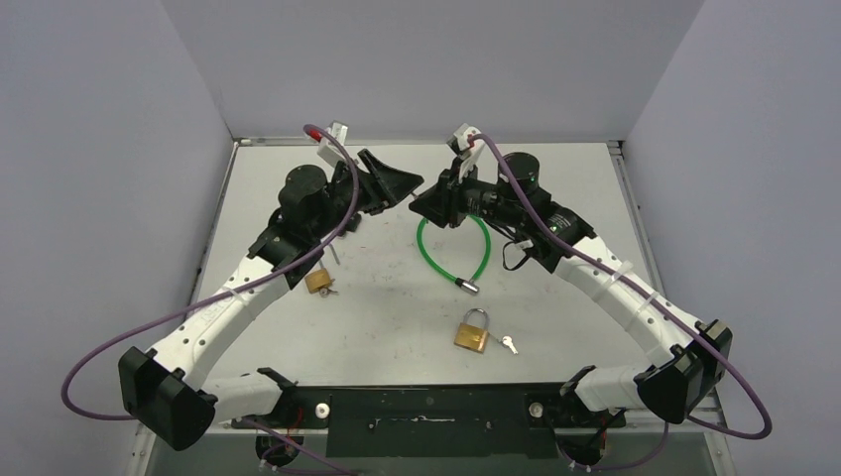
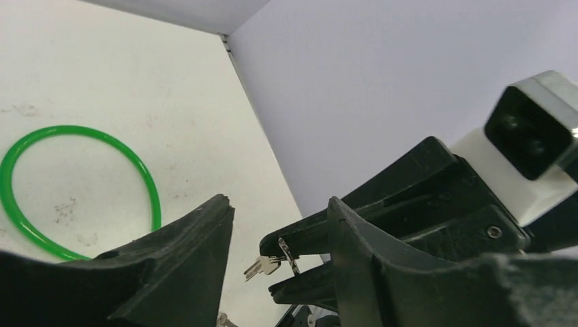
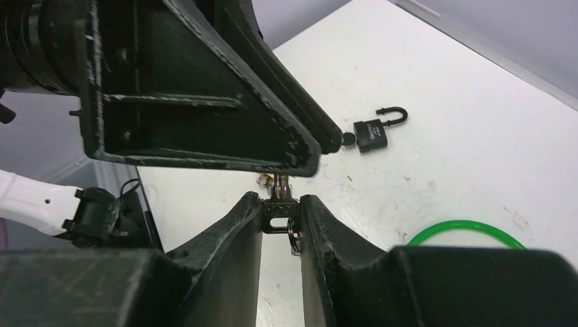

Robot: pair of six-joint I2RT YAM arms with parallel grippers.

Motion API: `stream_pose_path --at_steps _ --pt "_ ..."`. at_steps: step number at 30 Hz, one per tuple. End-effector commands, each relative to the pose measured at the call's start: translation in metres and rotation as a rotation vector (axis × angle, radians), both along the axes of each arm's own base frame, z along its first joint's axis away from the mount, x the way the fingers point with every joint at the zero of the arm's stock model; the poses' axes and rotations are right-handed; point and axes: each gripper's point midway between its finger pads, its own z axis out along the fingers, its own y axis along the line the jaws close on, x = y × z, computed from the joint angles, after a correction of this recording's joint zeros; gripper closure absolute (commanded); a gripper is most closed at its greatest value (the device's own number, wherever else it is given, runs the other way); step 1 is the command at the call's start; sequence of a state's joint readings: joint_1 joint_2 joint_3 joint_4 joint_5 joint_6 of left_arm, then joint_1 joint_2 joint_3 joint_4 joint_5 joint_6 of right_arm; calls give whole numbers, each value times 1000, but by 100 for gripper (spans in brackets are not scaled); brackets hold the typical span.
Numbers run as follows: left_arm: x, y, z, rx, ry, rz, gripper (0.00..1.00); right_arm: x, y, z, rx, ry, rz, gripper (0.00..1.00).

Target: Unlock with the key

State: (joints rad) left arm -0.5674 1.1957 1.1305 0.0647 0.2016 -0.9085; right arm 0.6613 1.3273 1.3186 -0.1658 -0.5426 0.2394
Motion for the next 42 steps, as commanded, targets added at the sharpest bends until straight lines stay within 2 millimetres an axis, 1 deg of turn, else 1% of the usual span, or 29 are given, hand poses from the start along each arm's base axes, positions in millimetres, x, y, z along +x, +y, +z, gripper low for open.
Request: stream_pose_path --at_steps 1,3,5,8,9,11,12,13,15,16,17,18,19,21,22,23,26,30,34,38,40,42 --pt "2 -9 -2 -13 71 -35 58 12 2 3 -42 -71 -60 100" --pt "4 -12 -7 -9 96 -45 69 13 3 1 -49 -74 -67 100" --pt "4 -14 -10 -14 112 -54 78 13 4 -1 -55 -72 -71 100" --pt "3 -17 -10 -27 122 -69 96 15 5 -3 -59 -66 -81 100" --pt "3 -17 -9 -29 120 -74 100 16 5 -3 -59 -63 -84 100" --pt "2 -17 -7 -29 98 -82 100 17 4 -4 -56 -52 -97 99" --pt "2 -18 -4 -31 81 -87 100 16 5 -5 -52 -42 -95 93" --pt "1 -17 0 -31 56 -93 100 16 4 -4 -42 -33 -96 80" --pt "-1 -16 8 -24 -4 -94 100 13 3 1 2 -7 -86 52" --pt "-2 -15 13 -18 -43 -98 100 12 0 5 40 5 -74 42" --pt "-4 -14 21 -17 -95 -103 100 9 -3 11 90 24 -54 35" --pt "-7 -13 29 -16 -146 -112 100 9 -8 20 157 30 -39 31" --pt "-12 -13 36 -16 -199 -127 100 9 -15 27 226 52 -26 30" --pt "-21 -12 50 -23 -285 -152 100 6 -30 40 363 111 14 28" --pt "-24 -11 55 -27 -316 -160 100 3 -36 51 425 100 46 28" --pt "-27 -10 60 -32 -342 -169 100 -1 -39 56 458 99 78 27" --pt "-40 -11 75 -51 -418 -216 100 -14 -40 66 499 92 160 27" --pt "-53 -12 87 -73 -483 -261 100 -30 -39 80 543 77 247 28" --pt "-60 -11 92 -92 -509 -281 100 -46 -37 93 555 51 340 29" --pt "-62 -16 91 -99 -504 -318 100 -52 -35 98 550 35 379 31" --pt "-65 -19 91 -109 -504 -345 100 -50 -31 98 539 50 377 36" --pt "-66 -21 90 -112 -504 -362 100 -45 -27 96 525 71 367 45"
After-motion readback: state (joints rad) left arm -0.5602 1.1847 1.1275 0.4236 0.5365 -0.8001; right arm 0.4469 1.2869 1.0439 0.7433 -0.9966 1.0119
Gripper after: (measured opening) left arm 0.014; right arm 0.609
